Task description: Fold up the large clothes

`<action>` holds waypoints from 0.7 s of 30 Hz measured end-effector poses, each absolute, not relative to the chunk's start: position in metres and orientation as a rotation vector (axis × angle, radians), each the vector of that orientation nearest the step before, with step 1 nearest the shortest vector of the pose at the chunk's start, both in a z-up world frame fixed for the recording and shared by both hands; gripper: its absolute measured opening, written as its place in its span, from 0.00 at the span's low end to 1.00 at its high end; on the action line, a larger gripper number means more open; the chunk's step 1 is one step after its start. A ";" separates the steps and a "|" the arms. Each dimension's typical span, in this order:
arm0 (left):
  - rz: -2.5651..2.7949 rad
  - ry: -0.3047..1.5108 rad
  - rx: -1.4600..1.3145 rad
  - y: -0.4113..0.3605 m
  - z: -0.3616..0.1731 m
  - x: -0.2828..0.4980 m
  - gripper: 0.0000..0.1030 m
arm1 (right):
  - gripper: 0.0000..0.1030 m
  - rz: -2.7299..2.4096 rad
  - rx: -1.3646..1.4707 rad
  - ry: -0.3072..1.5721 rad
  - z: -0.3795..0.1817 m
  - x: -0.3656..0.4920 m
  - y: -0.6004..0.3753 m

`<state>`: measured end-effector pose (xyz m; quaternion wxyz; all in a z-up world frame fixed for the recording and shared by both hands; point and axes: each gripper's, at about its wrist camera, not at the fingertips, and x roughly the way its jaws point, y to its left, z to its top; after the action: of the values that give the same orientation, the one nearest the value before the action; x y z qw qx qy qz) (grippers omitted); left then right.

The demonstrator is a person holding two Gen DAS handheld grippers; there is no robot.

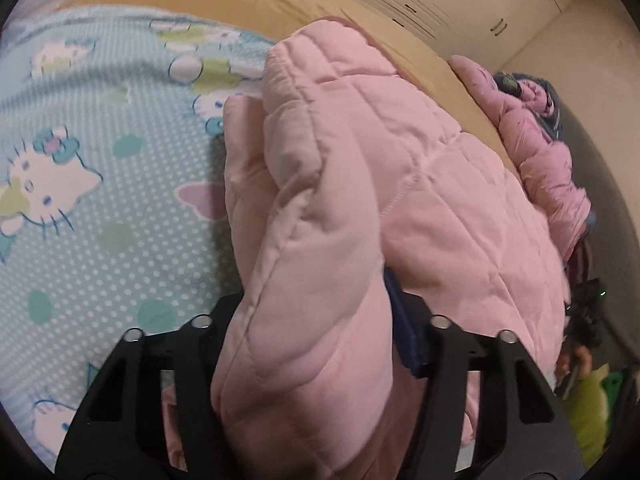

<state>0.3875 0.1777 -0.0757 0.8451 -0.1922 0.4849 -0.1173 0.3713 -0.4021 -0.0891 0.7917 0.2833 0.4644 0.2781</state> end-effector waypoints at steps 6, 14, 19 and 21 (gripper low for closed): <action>-0.245 0.970 -0.331 0.172 -0.050 0.365 0.33 | 0.48 0.639 0.562 0.925 -0.054 0.352 -0.394; -0.278 0.940 -0.280 0.163 -0.020 0.323 0.33 | 0.46 0.704 0.495 0.861 -0.022 0.292 -0.385; -0.278 0.931 -0.261 0.165 -0.013 0.294 0.33 | 0.46 0.724 0.506 0.860 -0.023 0.268 -0.387; -0.278 0.931 -0.260 0.166 -0.012 0.287 0.33 | 0.46 0.727 0.514 0.864 -0.025 0.260 -0.390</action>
<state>0.2869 0.1656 -0.0119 0.8761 -0.1248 0.4462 -0.1332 0.2597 -0.3904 -0.0249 0.8137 0.2411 0.4048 0.3404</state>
